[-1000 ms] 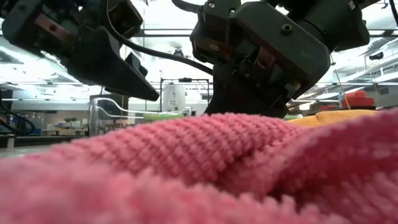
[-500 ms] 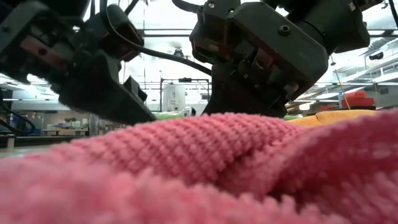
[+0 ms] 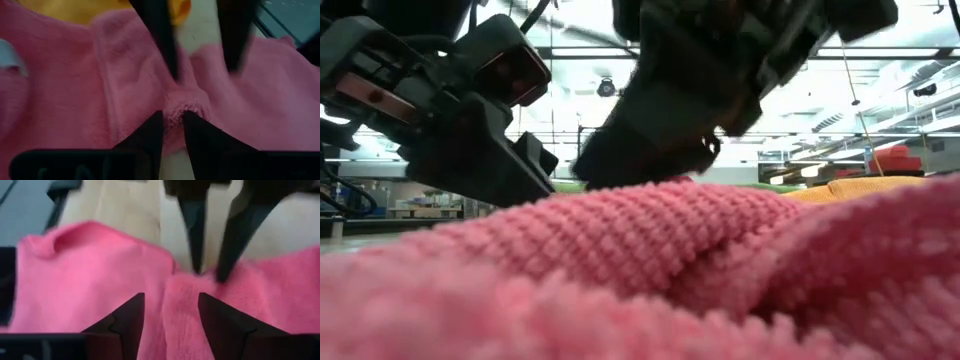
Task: Fold microfiber towels
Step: Fold the left pink microfiber towel
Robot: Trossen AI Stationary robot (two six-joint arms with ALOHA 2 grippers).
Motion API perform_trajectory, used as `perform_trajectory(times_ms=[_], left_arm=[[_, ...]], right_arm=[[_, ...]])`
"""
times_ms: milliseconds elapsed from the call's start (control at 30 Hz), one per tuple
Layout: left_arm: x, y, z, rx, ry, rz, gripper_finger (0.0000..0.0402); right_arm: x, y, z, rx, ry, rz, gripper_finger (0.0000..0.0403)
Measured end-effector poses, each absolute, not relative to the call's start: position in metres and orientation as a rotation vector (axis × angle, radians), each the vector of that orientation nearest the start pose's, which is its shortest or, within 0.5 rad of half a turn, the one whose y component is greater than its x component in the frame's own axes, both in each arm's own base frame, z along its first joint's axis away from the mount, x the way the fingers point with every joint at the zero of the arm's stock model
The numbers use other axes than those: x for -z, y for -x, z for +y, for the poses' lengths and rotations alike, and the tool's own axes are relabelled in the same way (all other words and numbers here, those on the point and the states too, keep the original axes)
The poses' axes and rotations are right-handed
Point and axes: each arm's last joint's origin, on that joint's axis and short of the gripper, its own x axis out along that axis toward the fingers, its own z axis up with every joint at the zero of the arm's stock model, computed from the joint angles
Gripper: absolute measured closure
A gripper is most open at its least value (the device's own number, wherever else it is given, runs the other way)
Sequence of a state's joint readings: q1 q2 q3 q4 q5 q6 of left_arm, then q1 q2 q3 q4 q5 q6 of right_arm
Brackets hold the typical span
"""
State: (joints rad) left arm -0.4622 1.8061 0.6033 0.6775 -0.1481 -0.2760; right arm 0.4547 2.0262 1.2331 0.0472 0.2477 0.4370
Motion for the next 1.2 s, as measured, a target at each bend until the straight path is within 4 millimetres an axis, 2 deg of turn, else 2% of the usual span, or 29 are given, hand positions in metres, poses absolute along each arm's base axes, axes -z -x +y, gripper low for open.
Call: perform_trajectory(times_ms=[100,267,467,700,867,1000,1200], left_arm=[[-0.104,-0.277,-0.136,0.292,0.121,0.558,0.0321],[-0.103,-0.275,-0.140,0.346,0.126,0.588,0.0319],[-0.103,-0.273,-0.142,0.355,0.122,0.588,0.0320],[-0.105,-0.275,-0.142,0.362,0.119,0.563,0.0328],[-0.130,-0.278,-0.147,0.433,0.086,0.371,0.0329],[-0.130,-0.282,-0.139,0.323,0.057,0.361,0.0335],[-0.114,-0.282,-0.117,0.128,-0.079,0.520,0.0344]], right_arm=[[-0.153,-0.376,0.176,-0.004,-0.136,0.744,0.0193],[-0.153,-0.372,0.175,0.012,-0.065,0.742,0.0189],[-0.135,-0.361,0.165,0.110,-0.010,0.768,0.0189],[-0.114,-0.347,0.155,0.168,-0.069,0.814,0.0189],[-0.107,-0.342,0.153,0.205,-0.111,0.822,0.0189],[-0.108,-0.342,0.154,0.204,-0.111,0.822,0.0189],[-0.108,-0.342,0.154,0.203,-0.112,0.821,0.0189]])
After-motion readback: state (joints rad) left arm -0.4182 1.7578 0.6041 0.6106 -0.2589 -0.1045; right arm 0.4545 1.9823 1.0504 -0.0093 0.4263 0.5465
